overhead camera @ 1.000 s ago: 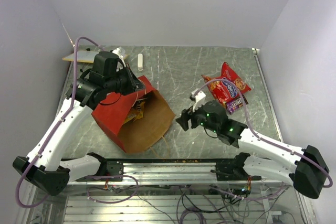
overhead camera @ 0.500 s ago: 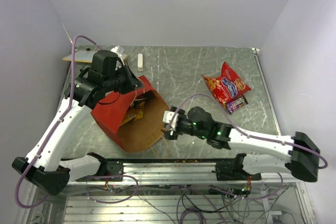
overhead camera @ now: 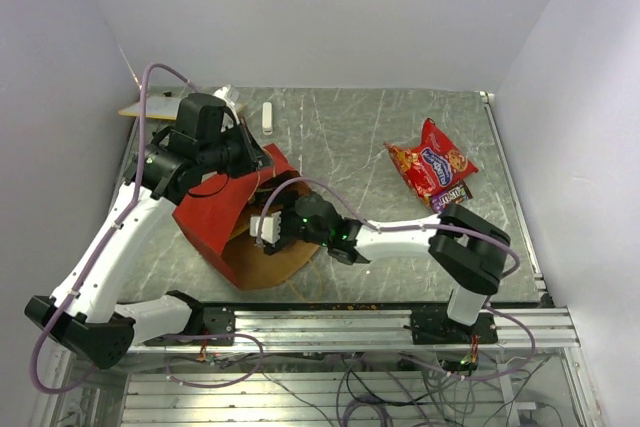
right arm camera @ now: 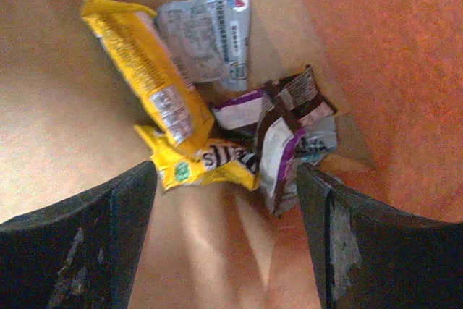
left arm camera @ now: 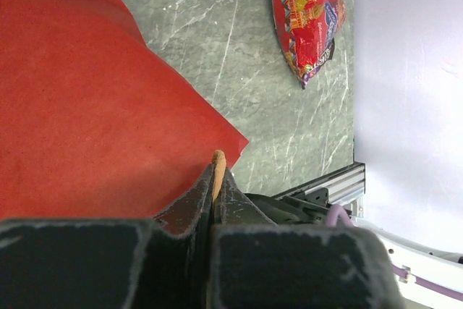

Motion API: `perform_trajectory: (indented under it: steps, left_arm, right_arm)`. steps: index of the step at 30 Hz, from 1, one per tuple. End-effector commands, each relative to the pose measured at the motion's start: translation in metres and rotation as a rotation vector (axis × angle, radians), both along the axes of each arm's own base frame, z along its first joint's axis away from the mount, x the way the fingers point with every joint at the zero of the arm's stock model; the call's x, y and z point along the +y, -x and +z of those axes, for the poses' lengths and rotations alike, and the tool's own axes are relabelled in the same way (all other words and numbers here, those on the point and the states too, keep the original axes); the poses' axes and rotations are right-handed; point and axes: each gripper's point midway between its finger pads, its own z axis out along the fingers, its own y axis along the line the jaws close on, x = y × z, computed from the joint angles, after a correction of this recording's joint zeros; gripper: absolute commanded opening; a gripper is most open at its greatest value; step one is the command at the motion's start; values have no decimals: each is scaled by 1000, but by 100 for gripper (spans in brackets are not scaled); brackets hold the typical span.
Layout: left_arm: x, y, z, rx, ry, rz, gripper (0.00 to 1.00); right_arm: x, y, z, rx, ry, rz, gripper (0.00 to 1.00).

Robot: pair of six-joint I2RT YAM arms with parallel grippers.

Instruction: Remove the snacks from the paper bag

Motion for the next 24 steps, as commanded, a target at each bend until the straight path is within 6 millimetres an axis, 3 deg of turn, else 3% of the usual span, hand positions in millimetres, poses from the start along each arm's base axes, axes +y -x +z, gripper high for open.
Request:
perform_trajectory:
  steps: [1, 6, 15, 17, 24]
  left_arm:
    - [-2, -12, 20, -74, 1, -8, 7]
    - [-4, -19, 24, -82, -23, -26, 7]
    - [0, -21, 33, -102, -61, -32, 7]
    - [1, -21, 34, -103, -69, -37, 7]
    - [4, -19, 30, -87, -87, -35, 7]
  right_arm:
    - [23, -30, 29, -168, -65, -16, 78]
    - [29, -60, 26, -171, -100, -86, 80]
    - [42, -77, 10, -161, -124, -91, 78]
    - [48, -79, -3, -142, -115, -77, 76]
    - [54, -90, -20, -128, -105, -98, 47]
